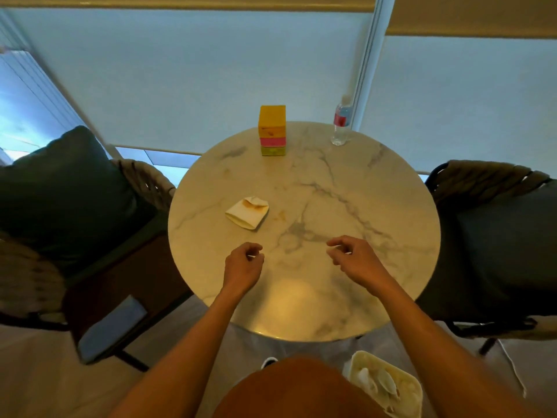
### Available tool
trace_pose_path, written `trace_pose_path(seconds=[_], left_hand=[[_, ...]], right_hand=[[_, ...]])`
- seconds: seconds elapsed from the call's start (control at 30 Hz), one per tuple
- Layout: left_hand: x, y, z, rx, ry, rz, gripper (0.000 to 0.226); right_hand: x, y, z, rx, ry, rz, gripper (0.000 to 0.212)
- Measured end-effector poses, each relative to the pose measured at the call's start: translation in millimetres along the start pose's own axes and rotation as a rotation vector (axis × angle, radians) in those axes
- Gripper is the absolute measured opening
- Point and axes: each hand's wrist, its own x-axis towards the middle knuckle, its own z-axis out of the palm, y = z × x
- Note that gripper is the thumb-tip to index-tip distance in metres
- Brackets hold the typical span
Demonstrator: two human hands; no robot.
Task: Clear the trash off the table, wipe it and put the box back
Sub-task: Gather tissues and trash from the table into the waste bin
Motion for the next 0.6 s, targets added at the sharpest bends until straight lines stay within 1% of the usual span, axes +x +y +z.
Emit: trace_pose_path(seconds=[0.1, 0.23, 0.33, 0.47, 0.6], left_hand=[[39, -8, -10, -0.054, 0.020, -0.078, 0.027], [86, -9, -11, -0.182, 0.063, -0.267, 0.046], [113, -8, -6, -0.256, 0.093, -0.393, 0.054], [137, -6, 0, -0.304, 0.112, -0.489, 0.054], [144, -4, 5, -0.267, 0.100, -0.513, 0.048]], right_hand=[[11, -12, 19, 0.004, -0.005, 0.029, 0.013], [19, -24, 39, 0.005, -0.007, 0.056, 0.014], [22, -29, 49, -0.004, 0.002, 0.086, 0.015], [20, -27, 55, 0.000, 0.026, 0.129, 0.016], [17, -25, 55, -0.003, 0.041, 0.152, 0.016]])
